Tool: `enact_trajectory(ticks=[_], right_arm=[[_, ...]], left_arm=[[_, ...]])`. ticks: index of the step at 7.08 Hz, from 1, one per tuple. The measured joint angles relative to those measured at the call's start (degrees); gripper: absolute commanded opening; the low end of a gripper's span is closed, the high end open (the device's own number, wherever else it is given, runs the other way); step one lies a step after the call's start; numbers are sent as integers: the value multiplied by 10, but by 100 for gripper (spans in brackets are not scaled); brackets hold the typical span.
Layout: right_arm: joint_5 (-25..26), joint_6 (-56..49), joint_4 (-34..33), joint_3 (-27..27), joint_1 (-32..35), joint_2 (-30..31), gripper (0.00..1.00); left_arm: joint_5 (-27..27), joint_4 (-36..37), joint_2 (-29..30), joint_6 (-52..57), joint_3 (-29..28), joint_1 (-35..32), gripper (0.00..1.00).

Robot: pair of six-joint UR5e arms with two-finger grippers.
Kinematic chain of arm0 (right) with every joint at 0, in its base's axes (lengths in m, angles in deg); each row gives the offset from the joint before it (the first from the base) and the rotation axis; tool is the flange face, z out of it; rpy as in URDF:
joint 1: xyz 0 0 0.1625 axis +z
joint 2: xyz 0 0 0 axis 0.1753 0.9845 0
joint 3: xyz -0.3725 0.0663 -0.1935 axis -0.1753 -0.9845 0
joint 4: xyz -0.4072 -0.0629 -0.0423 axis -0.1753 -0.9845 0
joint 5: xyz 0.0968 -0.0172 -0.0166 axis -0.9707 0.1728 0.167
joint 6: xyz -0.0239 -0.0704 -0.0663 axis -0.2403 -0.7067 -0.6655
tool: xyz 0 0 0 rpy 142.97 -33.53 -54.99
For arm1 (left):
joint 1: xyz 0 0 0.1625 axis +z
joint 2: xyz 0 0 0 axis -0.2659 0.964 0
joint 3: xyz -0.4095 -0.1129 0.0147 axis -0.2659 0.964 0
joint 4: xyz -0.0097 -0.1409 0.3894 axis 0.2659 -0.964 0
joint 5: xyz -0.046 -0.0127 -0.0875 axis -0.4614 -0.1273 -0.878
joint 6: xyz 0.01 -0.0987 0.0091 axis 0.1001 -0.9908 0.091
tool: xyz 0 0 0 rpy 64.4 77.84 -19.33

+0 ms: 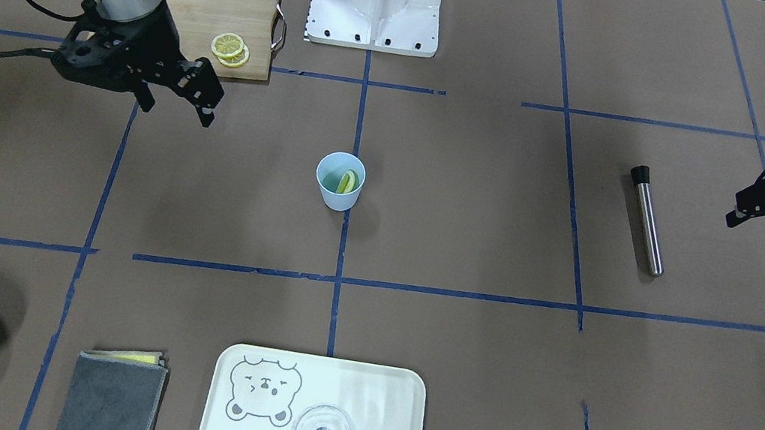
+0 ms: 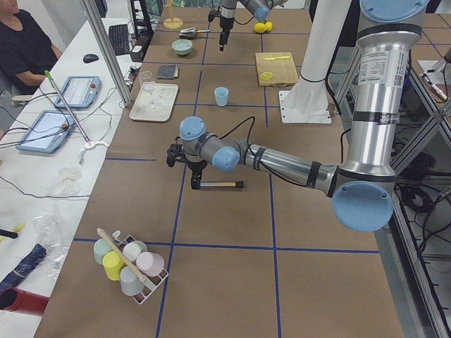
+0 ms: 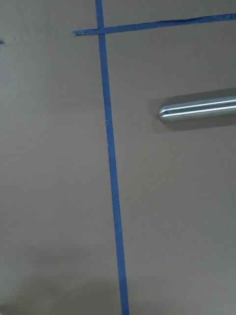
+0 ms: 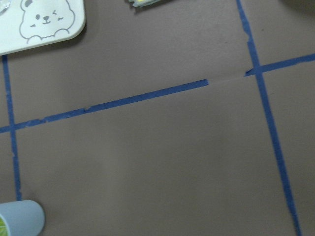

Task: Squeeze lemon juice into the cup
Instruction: 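Raise the right gripper away from the cup while the left gripper lifts the metal rod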

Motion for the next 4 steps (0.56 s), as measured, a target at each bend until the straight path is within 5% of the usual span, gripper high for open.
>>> enact_trajectory(ticks=[4], right_arm=[[-2,-34,1,0,9,18,100]], left_arm=[[21,-1,49,-41,-78,79,81]])
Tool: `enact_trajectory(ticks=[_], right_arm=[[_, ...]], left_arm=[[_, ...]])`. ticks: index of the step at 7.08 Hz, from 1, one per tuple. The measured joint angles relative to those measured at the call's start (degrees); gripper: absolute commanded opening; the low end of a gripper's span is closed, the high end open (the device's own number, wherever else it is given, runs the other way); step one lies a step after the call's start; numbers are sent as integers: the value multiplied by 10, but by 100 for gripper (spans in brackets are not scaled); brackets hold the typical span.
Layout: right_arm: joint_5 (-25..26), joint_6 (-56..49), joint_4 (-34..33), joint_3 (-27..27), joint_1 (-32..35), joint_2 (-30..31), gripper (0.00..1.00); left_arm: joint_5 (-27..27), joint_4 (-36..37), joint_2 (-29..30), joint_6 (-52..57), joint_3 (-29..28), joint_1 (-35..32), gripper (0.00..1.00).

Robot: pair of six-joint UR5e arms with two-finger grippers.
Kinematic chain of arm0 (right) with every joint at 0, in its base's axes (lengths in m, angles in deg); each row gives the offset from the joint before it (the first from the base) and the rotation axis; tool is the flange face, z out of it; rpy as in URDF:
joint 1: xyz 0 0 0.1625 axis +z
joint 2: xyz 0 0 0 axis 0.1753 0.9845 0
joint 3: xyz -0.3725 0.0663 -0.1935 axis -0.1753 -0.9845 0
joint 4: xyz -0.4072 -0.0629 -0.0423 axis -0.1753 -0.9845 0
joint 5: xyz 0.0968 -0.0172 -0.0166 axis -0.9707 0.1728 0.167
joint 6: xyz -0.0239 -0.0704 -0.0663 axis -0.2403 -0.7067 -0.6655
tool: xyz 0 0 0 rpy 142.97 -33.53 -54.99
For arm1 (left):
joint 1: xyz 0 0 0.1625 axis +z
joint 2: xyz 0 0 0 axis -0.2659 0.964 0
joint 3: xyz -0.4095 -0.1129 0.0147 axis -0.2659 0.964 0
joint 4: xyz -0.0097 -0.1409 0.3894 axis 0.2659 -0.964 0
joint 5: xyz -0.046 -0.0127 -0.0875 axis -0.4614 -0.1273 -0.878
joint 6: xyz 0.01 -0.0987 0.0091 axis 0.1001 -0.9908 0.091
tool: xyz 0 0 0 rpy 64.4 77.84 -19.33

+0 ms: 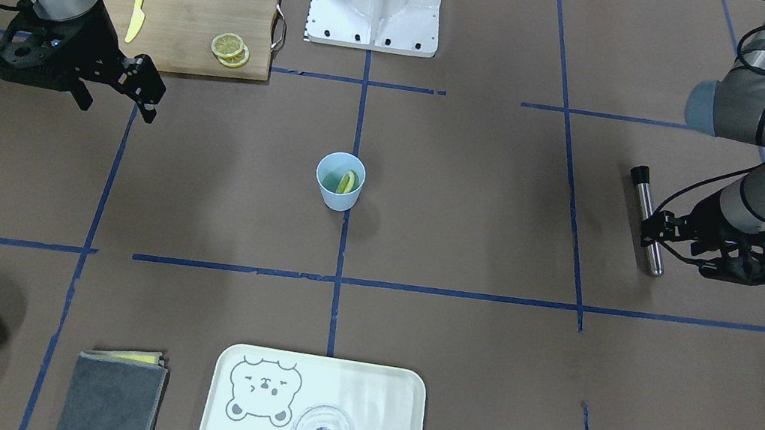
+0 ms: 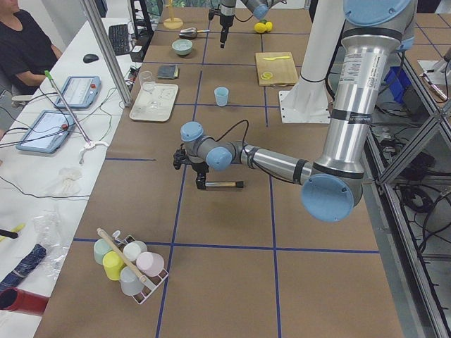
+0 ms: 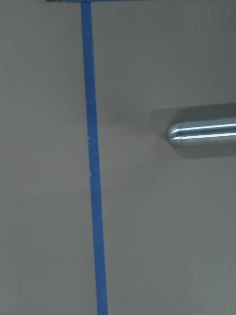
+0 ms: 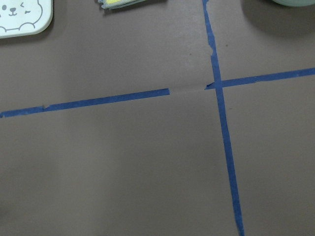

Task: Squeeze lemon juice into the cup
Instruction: 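Raise the right gripper away from the cup while the left gripper lifts the metal rod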

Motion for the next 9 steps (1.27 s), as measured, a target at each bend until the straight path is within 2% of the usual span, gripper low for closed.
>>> enact_trajectory(ticks=[1,2,3,7,9], right_arm=[[0,0,0,0,0,0,100],[0,0,0,0,0,0,100],[0,0,0,-1,0,0,100],[0,0,0,-3,-1,0,100],[1,0,1,-2,-1,-2,100]], left_arm=[[1,0,6,-2,-14,10,70],[1,0,9,-2,-21,14,26],[2,0,8,-2,-23,16,0],[5,2,3,-2,-3,15,0],[13,13,6,-7,82,6,0]])
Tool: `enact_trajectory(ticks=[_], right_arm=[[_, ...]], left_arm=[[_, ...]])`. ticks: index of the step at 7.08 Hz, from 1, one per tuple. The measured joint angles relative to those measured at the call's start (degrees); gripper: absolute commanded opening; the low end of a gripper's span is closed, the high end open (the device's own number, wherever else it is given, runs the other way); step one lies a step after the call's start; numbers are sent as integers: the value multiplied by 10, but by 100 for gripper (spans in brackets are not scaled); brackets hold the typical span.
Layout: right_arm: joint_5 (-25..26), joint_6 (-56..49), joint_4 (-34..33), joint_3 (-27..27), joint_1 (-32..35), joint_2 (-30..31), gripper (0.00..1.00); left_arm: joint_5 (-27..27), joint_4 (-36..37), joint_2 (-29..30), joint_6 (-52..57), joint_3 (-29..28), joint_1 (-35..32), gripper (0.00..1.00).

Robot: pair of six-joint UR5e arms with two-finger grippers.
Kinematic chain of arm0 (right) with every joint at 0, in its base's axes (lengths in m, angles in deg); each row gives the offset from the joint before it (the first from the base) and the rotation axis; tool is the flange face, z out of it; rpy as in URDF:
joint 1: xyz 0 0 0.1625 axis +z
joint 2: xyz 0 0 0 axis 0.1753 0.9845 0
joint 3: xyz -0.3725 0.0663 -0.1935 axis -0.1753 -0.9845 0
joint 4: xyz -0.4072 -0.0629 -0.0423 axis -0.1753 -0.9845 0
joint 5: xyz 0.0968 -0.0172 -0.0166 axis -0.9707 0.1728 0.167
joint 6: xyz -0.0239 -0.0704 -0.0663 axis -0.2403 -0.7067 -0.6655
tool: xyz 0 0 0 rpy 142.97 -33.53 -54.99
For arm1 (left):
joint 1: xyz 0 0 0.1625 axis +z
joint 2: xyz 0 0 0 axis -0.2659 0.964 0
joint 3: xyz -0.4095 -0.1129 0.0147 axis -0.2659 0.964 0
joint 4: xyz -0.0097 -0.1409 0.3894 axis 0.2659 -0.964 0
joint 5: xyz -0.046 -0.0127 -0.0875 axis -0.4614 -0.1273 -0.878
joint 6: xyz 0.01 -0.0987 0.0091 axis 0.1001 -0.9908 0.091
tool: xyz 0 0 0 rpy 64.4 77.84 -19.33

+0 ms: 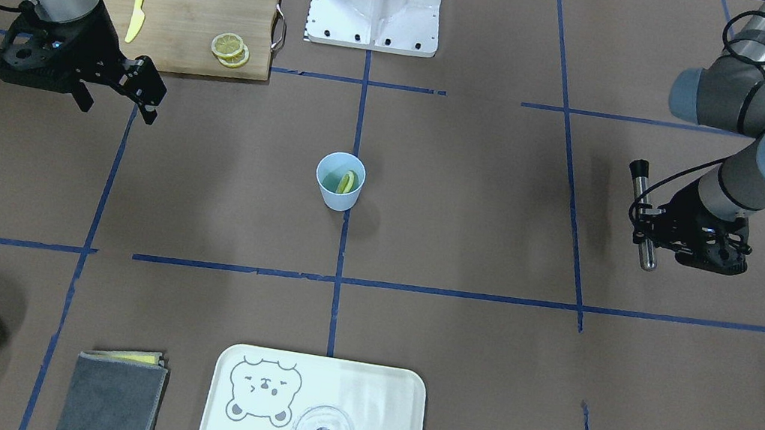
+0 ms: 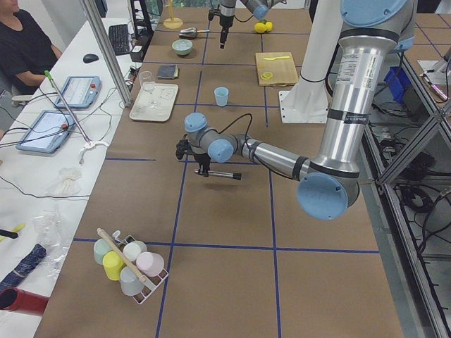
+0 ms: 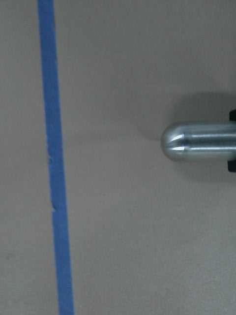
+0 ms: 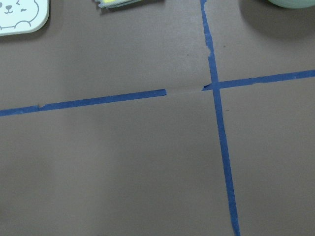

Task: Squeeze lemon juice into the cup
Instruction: 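Raise the right gripper away from the cup while the left gripper lifts the metal rod, then carry the metal rod with the left gripper over the blue cup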

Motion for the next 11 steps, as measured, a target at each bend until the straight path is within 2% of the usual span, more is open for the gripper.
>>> enact_trajectory(ticks=[2,4,5,7,8,9,11], right_arm=[[2,0,0,0,1,0,100],[7,0,0,0,7,4,100],[9,-2,1,1,16,12,100],[9,-20,1,1,39,27,100],[9,-33,1,0,48,34,100],[9,-41,1,0,54,38,100],[9,-44,1,1,58,40,100]], left_arm=[[22,37,38,-38,83,-8,0],[110,50,95,-133,152,5,0],[170,44,133,-144,172,44,0],[295,-1,218,-119,162,148,0],[348,-43,242,-113,151,173,0],[440,-87,251,-110,141,208,0],[666,-169,259,-105,93,301,0]])
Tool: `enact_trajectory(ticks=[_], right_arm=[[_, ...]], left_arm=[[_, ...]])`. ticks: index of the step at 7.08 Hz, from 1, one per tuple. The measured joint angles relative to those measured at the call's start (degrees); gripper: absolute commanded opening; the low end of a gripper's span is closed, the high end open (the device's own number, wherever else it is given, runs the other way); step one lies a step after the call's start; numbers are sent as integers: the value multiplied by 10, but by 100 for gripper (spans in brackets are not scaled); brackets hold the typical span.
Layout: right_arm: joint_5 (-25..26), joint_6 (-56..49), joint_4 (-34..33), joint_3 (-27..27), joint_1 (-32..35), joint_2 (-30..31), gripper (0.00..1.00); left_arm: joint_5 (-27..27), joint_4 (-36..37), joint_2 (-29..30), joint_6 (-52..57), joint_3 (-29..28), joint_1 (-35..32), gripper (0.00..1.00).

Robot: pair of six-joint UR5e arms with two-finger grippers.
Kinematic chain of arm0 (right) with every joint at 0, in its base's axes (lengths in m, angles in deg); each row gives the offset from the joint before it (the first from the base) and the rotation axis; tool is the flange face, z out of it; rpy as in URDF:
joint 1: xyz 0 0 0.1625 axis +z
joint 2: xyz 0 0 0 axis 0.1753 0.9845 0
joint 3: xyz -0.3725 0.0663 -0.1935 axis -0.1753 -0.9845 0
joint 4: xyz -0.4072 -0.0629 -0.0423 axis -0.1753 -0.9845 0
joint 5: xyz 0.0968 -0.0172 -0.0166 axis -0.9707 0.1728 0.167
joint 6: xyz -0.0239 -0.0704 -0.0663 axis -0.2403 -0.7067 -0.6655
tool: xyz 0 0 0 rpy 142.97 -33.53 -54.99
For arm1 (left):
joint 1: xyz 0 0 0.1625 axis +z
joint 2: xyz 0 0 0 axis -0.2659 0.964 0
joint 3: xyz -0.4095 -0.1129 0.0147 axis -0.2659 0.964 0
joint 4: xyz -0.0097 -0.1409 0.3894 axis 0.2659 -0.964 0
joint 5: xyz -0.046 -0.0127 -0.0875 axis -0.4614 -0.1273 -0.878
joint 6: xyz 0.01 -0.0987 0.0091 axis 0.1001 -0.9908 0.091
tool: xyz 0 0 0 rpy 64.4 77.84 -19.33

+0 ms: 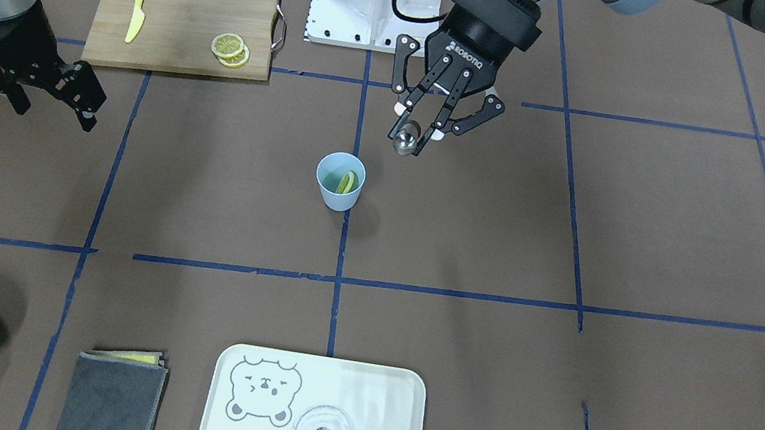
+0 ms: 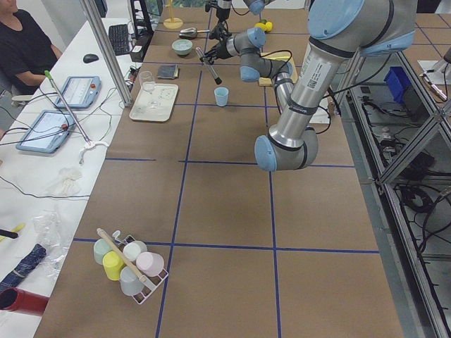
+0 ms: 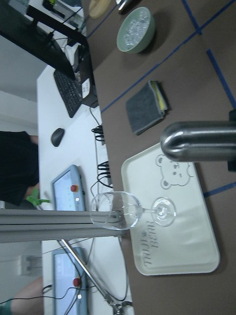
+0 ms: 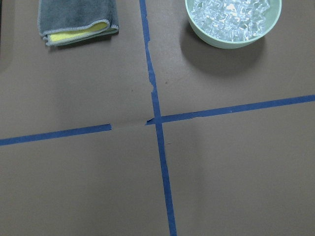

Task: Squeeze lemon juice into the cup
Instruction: 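Carry the metal rod with the left gripper over the blue cup, then press the metal rod down into the cup onto the lemon slice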

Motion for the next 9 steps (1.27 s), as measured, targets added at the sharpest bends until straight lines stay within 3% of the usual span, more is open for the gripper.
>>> enact_trajectory(ticks=[1,4,9], right_arm=[[0,0,0,0,1,0,100],[0,0,0,1,2,2,100],[-4,0,-1,1,2,2,100]], left_arm=[[56,-33,8,2,-32,20,0],[123,-57,22,3,-81,44,0],[133,-106,34,4,-135,68,0]])
